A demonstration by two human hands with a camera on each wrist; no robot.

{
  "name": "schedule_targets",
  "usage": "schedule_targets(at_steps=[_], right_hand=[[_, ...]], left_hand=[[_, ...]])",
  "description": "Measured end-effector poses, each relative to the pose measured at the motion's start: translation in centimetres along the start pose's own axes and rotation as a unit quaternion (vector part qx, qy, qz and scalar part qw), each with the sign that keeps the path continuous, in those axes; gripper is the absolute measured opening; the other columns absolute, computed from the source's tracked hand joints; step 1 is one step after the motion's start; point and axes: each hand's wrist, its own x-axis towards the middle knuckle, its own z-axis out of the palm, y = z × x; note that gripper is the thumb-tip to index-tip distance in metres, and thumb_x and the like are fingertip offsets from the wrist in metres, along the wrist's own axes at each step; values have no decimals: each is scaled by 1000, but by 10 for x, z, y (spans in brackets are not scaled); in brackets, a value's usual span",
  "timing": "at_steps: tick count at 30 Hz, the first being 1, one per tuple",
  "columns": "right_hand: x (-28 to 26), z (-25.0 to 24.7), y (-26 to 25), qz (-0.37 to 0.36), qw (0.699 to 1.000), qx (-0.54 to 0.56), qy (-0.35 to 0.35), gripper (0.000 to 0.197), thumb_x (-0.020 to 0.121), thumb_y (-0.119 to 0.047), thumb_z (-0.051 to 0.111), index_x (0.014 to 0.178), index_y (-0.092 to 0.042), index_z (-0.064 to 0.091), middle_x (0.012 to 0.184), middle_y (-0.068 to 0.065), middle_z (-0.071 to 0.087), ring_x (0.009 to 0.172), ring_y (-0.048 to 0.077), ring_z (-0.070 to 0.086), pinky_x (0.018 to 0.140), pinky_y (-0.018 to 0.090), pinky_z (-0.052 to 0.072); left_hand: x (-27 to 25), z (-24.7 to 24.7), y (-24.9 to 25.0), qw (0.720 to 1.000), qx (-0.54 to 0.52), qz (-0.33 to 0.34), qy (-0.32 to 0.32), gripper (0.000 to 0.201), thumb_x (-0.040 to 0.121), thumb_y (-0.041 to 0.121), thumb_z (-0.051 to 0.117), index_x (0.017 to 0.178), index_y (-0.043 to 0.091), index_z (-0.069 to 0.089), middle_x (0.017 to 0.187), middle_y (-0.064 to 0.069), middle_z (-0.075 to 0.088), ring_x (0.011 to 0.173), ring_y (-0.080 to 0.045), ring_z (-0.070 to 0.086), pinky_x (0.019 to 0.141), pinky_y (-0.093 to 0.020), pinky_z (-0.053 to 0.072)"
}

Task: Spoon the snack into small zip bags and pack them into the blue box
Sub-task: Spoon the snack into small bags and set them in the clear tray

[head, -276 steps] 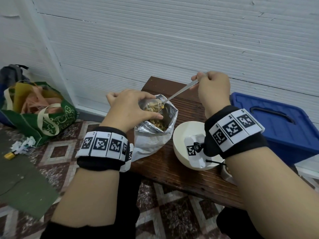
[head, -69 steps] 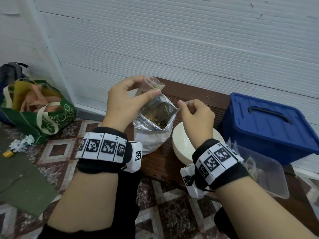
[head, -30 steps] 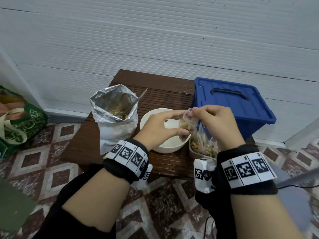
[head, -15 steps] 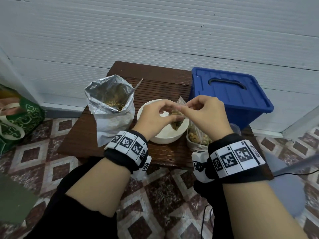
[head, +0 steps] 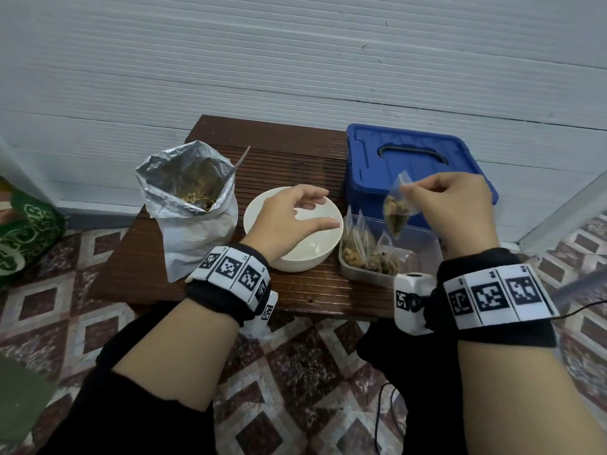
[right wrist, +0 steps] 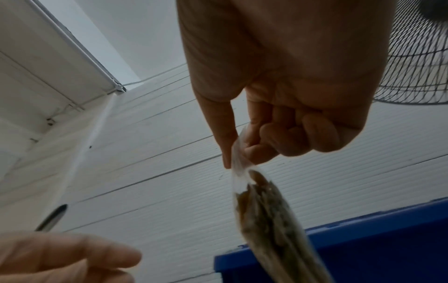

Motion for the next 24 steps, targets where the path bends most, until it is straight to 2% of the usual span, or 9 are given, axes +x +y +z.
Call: schedule_targets(at_steps=[5, 7, 9, 12, 15, 19, 22, 24], right_hand=[[6, -4, 16, 31, 998, -54, 33, 19, 83, -19, 66, 71, -5, 70, 66, -1, 62, 73, 13, 58, 69, 25, 40], [8, 0, 21, 43, 997, -57, 42, 20, 84, -20, 65, 68, -7, 68, 65, -1, 61, 72, 14, 58, 69, 24, 40], [10, 7, 25, 55, 996, -54, 45, 21, 85, -22, 65, 67, -11, 67, 66, -1, 60, 73, 14, 58, 69, 23, 40], [11, 22, 32, 74, 995, -68, 27, 20, 86, -27, 66, 73, -12, 72, 74, 2, 65, 78, 16, 59, 72, 22, 38], [9, 39, 41, 107, 992, -65, -7, 19, 85, -28, 68, 75, -14, 74, 85, 7, 71, 87, 19, 63, 77, 25, 42], [6, 51, 48, 128, 990, -55, -36, 16, 83, -26, 71, 76, -12, 75, 87, 8, 72, 92, 20, 63, 86, 31, 50], [6, 52, 48, 150, 987, -43, -44, 15, 82, -27, 72, 76, -14, 75, 88, 6, 70, 91, 17, 60, 85, 29, 47], [6, 53, 48, 160, 985, -34, -50, 15, 81, -27, 74, 77, -13, 75, 87, 4, 68, 89, 15, 57, 82, 28, 46]], left_hand=[[3, 0, -3, 1000, 6, -19, 8, 41, 80, 33, 76, 118, 25, 62, 107, 15, 66, 100, 4, 59, 82, -8, 39], [3, 1, -4, 1000, 13, -18, 13, 40, 82, 34, 74, 119, 24, 63, 106, 15, 66, 99, 4, 59, 82, -7, 39], [3, 2, -5, 1000, 17, -14, 17, 38, 84, 34, 73, 119, 23, 64, 105, 15, 66, 99, 3, 60, 85, -12, 42], [3, 2, -6, 1000, 18, -14, 19, 35, 85, 33, 71, 118, 22, 65, 104, 14, 67, 97, 3, 61, 88, -16, 46], [3, 1, -7, 1000, 18, -13, 20, 31, 87, 32, 69, 116, 23, 65, 102, 15, 67, 95, 5, 61, 87, -13, 46], [3, 0, -10, 999, 16, -17, 25, 26, 88, 30, 68, 113, 24, 65, 98, 17, 65, 93, 7, 60, 85, -9, 44], [4, 0, -13, 999, 18, -24, 29, 25, 89, 30, 67, 113, 22, 66, 96, 18, 64, 94, 5, 60, 88, -13, 45], [5, -2, -14, 999, 23, -31, 34, 24, 90, 29, 66, 113, 21, 66, 96, 19, 63, 92, 7, 58, 86, -10, 43]])
